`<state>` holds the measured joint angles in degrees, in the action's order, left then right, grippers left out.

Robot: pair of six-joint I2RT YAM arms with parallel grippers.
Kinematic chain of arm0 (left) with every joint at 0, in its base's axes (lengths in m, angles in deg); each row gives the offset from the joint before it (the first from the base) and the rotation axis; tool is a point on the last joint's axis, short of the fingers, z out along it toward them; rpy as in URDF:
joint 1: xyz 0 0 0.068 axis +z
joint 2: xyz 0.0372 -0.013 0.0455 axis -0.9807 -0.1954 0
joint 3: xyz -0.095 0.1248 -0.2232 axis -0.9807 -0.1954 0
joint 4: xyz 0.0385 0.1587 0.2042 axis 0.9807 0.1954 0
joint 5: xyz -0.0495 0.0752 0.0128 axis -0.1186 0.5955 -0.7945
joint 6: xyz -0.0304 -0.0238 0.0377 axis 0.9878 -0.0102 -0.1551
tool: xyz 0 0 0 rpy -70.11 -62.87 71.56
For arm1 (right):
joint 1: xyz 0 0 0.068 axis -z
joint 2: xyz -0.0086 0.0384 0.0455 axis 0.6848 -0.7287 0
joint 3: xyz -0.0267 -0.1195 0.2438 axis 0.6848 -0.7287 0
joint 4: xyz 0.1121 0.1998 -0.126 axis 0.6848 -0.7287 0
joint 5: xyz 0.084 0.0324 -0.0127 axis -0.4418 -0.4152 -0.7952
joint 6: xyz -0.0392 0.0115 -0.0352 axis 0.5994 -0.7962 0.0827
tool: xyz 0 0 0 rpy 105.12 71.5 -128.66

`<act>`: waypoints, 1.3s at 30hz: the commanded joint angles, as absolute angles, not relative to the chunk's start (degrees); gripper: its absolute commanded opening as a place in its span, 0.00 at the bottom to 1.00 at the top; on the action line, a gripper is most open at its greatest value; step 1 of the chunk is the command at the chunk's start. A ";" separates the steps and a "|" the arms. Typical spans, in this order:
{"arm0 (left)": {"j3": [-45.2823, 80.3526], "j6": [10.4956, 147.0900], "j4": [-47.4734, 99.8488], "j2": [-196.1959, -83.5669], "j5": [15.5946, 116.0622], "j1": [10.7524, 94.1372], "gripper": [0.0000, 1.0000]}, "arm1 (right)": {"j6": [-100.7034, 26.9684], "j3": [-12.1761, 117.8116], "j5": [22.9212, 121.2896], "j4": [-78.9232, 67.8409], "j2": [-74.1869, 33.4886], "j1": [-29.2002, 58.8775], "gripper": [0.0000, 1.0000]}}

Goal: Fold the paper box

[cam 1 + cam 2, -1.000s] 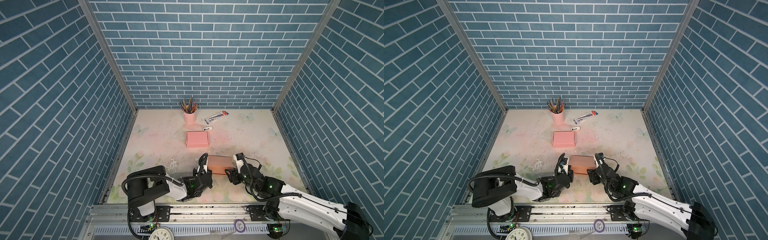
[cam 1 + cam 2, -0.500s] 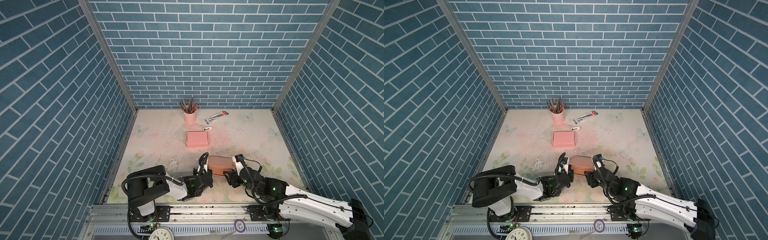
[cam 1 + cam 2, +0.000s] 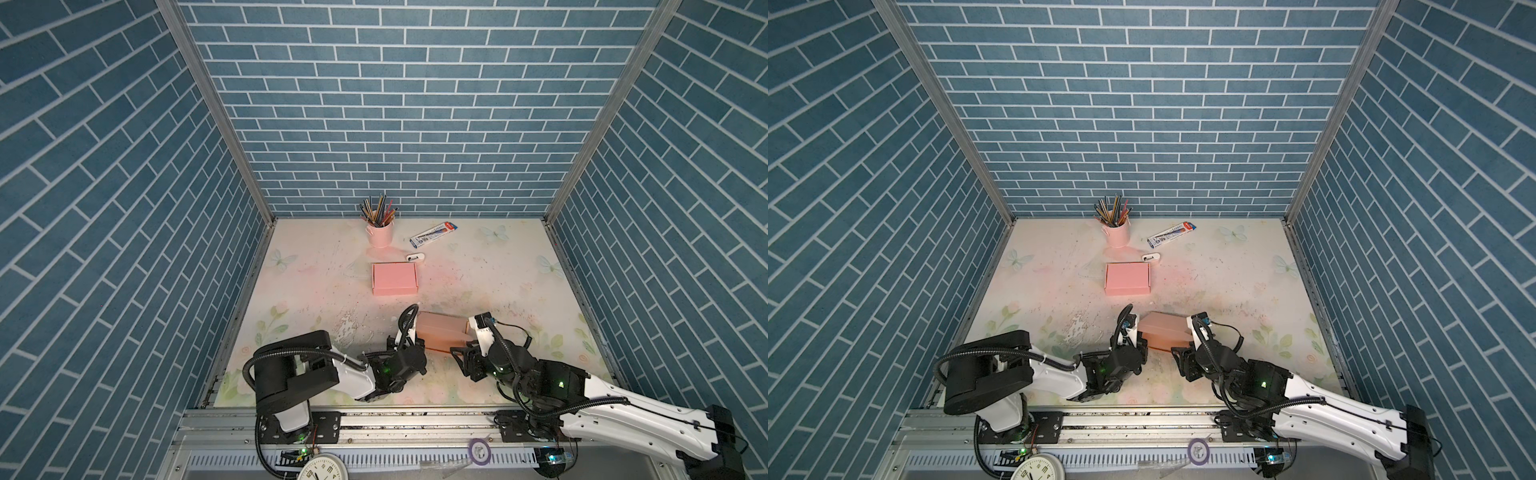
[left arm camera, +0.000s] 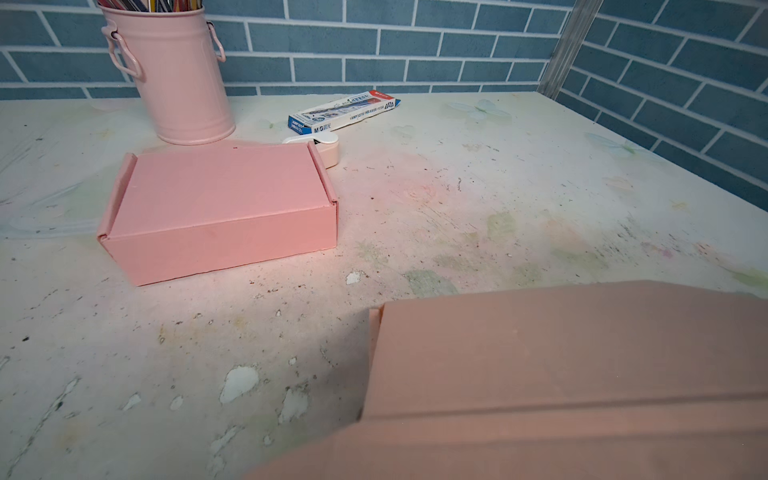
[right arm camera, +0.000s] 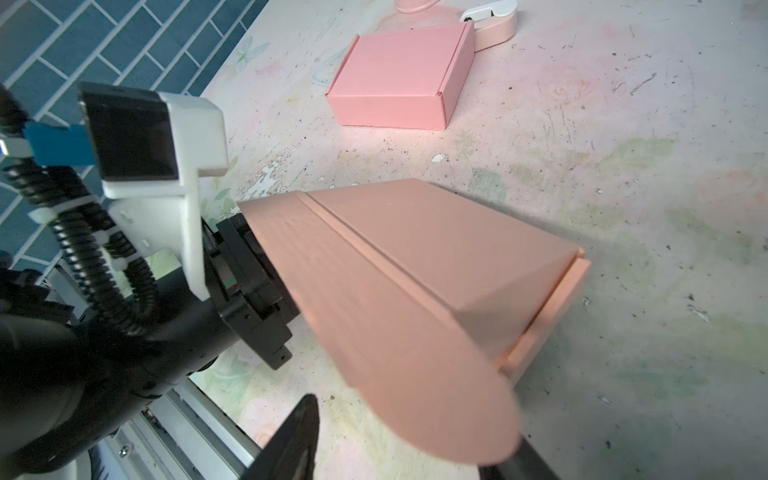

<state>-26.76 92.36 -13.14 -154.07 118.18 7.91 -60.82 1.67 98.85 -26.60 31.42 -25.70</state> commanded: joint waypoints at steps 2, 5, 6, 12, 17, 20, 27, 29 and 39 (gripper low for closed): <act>-26.58 93.38 -9.38 -152.60 121.54 8.30 0.08 | -62.86 -0.09 98.44 -26.18 32.28 -26.71 0.59; -26.60 94.53 -7.27 -152.05 122.91 8.51 0.08 | -64.17 -0.11 99.88 -28.52 33.61 -26.69 0.59; -26.90 94.57 -7.34 -151.75 123.01 8.63 0.08 | -64.09 -0.16 100.02 -28.59 34.28 -26.65 0.59; -27.59 93.24 -7.94 -150.62 122.32 8.64 0.08 | -63.25 0.91 99.70 -27.07 35.05 -26.67 0.59; -27.76 91.30 -7.67 -147.93 115.91 8.60 0.26 | -64.19 2.34 101.93 -28.49 32.93 -26.68 0.58; -27.79 92.87 -4.68 -145.79 112.27 8.62 0.36 | -64.43 2.79 102.56 -28.71 33.40 -26.70 0.58; -27.39 101.67 11.88 -137.78 106.47 8.49 0.78 | -63.62 4.45 103.31 -32.16 35.50 -26.67 0.60; -27.54 102.95 16.87 -134.39 104.42 8.43 0.86 | -63.05 5.44 103.78 -33.54 35.72 -26.66 0.60; -26.74 96.89 32.58 -112.74 93.53 9.21 0.88 | -59.61 10.02 105.23 -34.17 34.70 -26.58 0.63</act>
